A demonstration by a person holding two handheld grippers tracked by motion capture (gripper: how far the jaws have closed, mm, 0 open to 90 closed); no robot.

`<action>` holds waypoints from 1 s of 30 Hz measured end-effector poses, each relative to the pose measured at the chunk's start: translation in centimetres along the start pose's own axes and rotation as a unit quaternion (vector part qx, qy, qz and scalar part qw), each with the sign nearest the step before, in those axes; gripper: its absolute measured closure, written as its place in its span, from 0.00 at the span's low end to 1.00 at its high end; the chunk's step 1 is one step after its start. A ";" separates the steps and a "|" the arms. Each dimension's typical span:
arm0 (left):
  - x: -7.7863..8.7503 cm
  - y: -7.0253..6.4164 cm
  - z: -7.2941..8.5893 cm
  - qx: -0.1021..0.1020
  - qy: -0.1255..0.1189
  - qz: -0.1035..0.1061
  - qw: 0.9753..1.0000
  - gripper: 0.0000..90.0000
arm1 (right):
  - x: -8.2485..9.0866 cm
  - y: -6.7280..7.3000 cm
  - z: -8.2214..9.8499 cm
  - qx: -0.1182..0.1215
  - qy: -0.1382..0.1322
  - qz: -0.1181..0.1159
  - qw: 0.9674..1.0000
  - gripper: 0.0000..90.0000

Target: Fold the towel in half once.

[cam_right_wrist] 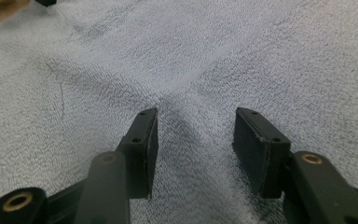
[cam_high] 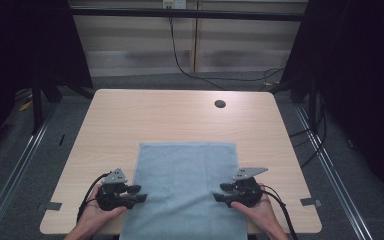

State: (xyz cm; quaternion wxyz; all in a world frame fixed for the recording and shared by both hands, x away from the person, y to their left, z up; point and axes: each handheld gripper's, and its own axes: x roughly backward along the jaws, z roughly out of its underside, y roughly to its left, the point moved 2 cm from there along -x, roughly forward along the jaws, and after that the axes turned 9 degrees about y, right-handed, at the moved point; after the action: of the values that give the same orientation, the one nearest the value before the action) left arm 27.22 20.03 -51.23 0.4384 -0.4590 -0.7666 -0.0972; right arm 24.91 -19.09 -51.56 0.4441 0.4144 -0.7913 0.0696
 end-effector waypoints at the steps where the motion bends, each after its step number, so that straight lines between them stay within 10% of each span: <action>1: 0.0 0.0 -0.1 0.002 -0.003 -0.002 1.000 0.54 | 0.2 -0.2 0.0 -0.007 -0.001 -0.006 1.000 0.54; 16: 0.1 3.4 -4.6 0.020 -0.045 -0.007 0.999 0.46 | 3.5 -6.9 -3.8 -0.043 -0.067 0.074 0.994 0.49; 30: -1.2 7.6 -5.8 0.067 -0.037 -0.012 0.997 0.43 | -0.5 -12.9 -7.5 -0.065 -0.037 0.109 0.991 0.47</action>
State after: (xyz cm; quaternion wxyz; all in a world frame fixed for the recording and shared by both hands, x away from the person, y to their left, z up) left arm 36.88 20.34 -50.66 0.4385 -0.4222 -0.7927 -0.0339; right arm 39.15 -23.52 -50.82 0.4301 0.2979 -0.8507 0.0508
